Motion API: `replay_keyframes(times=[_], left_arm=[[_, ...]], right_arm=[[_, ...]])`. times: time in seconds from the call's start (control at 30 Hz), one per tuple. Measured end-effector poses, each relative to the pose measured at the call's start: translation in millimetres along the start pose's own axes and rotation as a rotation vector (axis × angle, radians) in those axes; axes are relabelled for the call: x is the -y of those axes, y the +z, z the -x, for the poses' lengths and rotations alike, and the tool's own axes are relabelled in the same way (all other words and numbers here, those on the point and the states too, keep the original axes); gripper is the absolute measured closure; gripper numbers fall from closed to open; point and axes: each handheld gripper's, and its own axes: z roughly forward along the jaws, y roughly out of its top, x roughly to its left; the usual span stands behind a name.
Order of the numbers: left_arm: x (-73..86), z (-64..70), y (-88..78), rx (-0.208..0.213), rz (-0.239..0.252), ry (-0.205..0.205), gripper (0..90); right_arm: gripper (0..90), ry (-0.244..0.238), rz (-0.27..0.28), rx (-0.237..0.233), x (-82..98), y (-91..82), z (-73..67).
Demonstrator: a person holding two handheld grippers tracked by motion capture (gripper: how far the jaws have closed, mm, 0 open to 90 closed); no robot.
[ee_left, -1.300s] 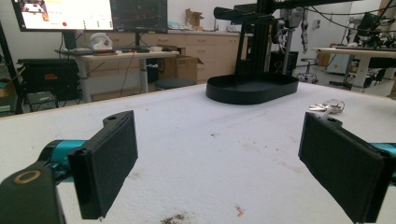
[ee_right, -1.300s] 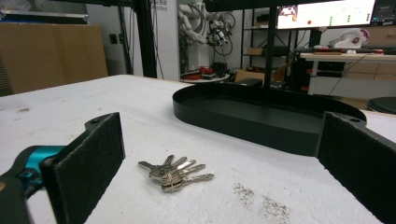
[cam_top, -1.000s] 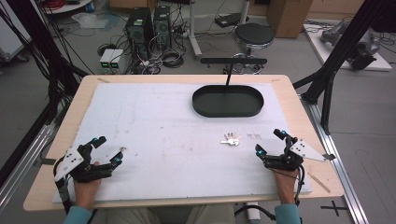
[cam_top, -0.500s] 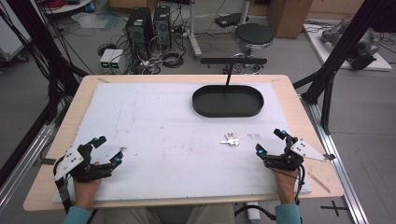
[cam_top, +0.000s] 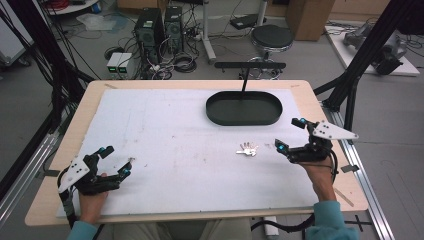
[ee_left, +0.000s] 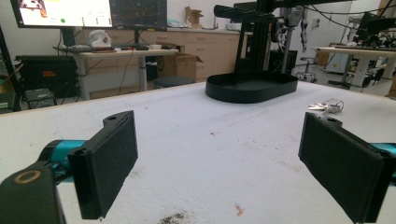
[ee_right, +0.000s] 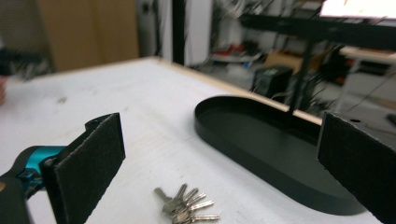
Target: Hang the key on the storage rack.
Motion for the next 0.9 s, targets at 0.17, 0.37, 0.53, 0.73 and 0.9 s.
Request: replay_keyframes(times=[0.17,0.37,0.53,0.73,0.9], left_arm=[[-0.1,-0.2,0.1,0.000,-0.003,-0.001,12.1],[0.0,0.6,0.1,0.001,-0.001,0.002,12.1],[0.1,0.8,0.3,0.001,0.001,0.003,12.1],[0.0,0.7,0.3,-0.002,-0.001,0.001,12.1],[-0.1,0.7,0.4,-0.002,-0.003,0.002,12.1]], right_arm=[[0.5,-0.056,-0.139,-0.077,-19.9,18.4,3.2],[0.5,-0.107,-0.262,-0.154,-30.7,41.2,5.6],[0.5,-0.125,-0.334,-0.203,-27.8,55.5,10.4],[0.5,-0.128,-0.423,-0.251,-22.5,66.8,13.2],[0.5,-0.147,-0.500,-0.299,-22.8,76.4,13.3]])
